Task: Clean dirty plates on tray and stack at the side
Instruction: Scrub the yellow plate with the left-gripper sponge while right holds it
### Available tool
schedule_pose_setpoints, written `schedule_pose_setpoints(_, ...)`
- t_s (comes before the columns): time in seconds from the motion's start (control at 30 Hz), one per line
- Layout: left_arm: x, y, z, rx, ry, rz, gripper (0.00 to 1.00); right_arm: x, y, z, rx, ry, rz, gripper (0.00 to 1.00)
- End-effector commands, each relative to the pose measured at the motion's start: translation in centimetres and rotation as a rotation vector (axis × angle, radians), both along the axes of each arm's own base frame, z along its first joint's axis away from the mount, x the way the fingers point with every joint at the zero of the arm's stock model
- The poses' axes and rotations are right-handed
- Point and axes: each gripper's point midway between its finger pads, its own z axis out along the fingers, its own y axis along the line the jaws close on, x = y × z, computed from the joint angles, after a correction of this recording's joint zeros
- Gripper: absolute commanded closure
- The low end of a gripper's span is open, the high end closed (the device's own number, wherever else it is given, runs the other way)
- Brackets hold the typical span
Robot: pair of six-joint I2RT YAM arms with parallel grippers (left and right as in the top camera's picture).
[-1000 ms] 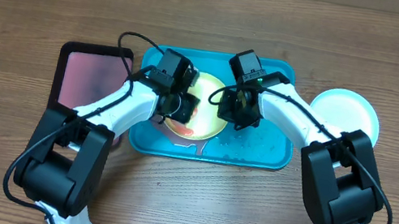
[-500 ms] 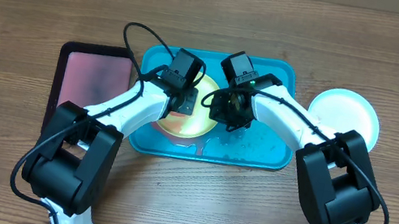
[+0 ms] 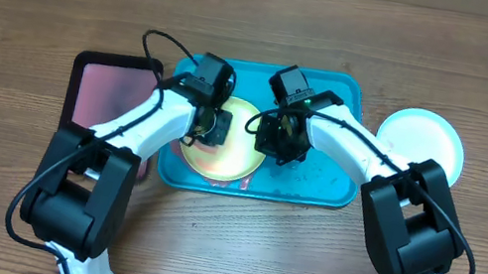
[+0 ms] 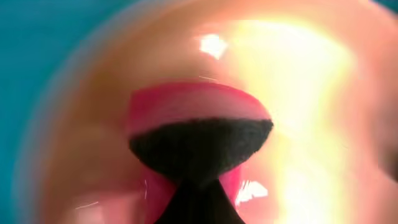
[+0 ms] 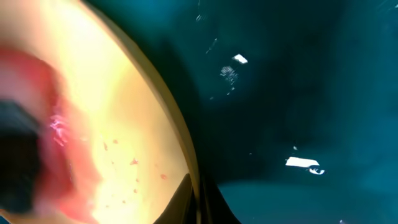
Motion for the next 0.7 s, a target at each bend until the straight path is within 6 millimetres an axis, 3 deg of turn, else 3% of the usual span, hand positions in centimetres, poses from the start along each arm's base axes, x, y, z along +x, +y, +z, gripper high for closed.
schedule_pose_setpoints(0.0, -6.2, -7.7, 0.5, -0.401, 0.173, -0.354, 0.96, -0.3, 0.9, -0.6, 0.064, 0.042, 0.024, 0.96)
schedule_pose_setpoints(0.13, -5.3, -7.4, -0.1, -0.343, 0.129, -0.346, 0.96, -0.2, 0.7, -0.9, 0.062, 0.048, 0.018, 0.96)
schedule_pose_setpoints(0.2, -3.6, -6.3, -0.7, -0.257, 0.085, -0.263, 0.96, -0.2, 0.7, -0.9, 0.062, 0.048, 0.018, 0.96)
schedule_pose_setpoints(0.3, 0.2, -1.8, -1.8, -0.014, -0.026, 0.009, 0.96, -0.2, 0.7, -1.0, 0.061, 0.048, 0.018, 0.96)
schedule_pose_setpoints(0.43, 3.0, 4.4, -1.2, 0.259, -0.174, 0.314, 0.96, -0.2, 0.6, -1.0, 0.056, 0.047, 0.017, 0.96)
schedule_pose_setpoints(0.53, 3.5, 7.6, -0.4, 0.389, -0.232, 0.409, 0.96, -0.1, 0.4, -1.1, 0.039, 0.041, 0.014, 0.96)
schedule_pose_setpoints(0.67, 2.0, 9.5, -0.5, 0.476, -0.188, 0.443, 0.96, 0.0, 0.4, -1.1, 0.04, 0.037, 0.013, 0.96)
